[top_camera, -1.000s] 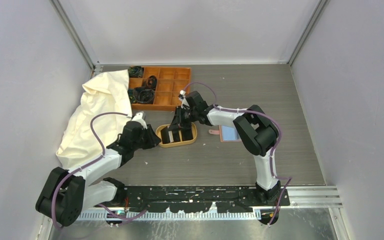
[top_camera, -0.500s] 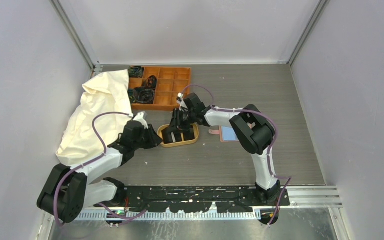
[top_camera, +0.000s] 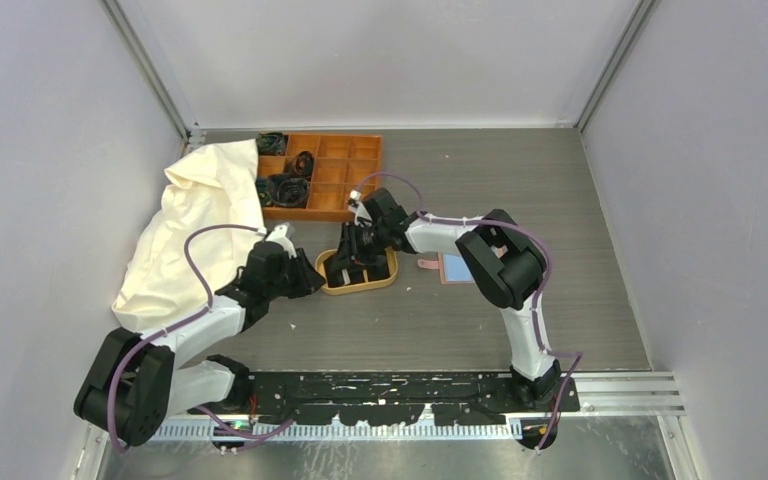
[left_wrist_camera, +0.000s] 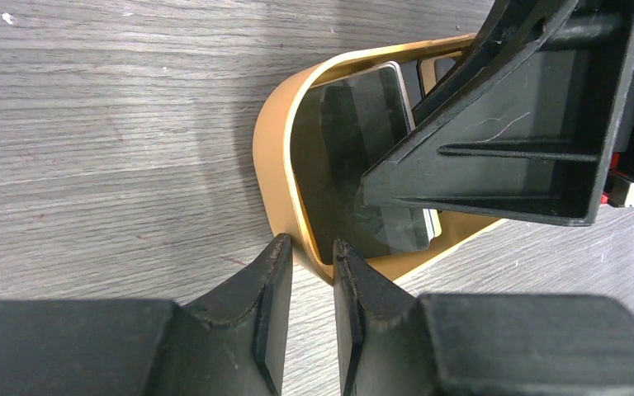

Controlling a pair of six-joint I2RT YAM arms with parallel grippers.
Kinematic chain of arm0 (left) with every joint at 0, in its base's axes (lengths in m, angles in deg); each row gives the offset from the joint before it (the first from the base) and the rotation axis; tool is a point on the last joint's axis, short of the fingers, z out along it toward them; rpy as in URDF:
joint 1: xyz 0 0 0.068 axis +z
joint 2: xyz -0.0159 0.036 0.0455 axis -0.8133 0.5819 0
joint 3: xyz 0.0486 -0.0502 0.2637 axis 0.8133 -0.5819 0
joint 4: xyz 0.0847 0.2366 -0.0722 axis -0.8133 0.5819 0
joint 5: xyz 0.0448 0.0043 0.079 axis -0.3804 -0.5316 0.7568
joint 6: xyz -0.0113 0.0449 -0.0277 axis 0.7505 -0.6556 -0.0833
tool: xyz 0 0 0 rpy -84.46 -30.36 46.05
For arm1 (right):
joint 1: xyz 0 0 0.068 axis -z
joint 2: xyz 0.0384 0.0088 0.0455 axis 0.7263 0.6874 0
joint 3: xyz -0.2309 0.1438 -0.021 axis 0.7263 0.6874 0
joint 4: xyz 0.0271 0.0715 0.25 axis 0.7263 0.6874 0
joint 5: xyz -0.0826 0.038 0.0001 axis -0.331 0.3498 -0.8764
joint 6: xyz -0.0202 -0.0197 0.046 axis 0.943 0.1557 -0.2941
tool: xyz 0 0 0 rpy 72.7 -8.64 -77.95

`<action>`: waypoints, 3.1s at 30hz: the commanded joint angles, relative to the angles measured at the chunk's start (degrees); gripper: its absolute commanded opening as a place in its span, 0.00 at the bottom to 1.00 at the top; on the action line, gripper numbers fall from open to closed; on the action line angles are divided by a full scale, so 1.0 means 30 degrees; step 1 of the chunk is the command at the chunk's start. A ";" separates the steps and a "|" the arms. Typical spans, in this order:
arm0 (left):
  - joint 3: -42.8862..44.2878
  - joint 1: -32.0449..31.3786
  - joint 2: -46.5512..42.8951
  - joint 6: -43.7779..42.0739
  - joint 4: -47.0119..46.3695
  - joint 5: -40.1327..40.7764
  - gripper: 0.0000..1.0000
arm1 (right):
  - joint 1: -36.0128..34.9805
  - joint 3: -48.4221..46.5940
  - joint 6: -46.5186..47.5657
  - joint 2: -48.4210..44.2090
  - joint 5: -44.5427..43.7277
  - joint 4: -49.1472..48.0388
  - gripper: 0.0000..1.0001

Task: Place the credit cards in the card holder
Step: Pick up the credit card from the storage box, then insert the credit card into the card holder.

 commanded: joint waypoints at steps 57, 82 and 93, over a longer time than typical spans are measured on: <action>-0.1601 0.0016 -0.9378 0.2257 -0.0432 -0.3325 0.54 | 0.3670 -0.0056 0.6796 -0.5303 0.2113 0.3822 0.01; -0.2902 -0.6304 -0.3382 0.2187 -2.0118 -0.4017 0.77 | 0.8280 0.7589 0.8170 -1.6699 1.1271 -0.1029 0.01; -0.0190 -0.7017 0.3638 0.1834 -2.5123 -0.4480 0.69 | 0.8309 0.7971 0.7914 -1.7161 1.1921 -0.1414 0.01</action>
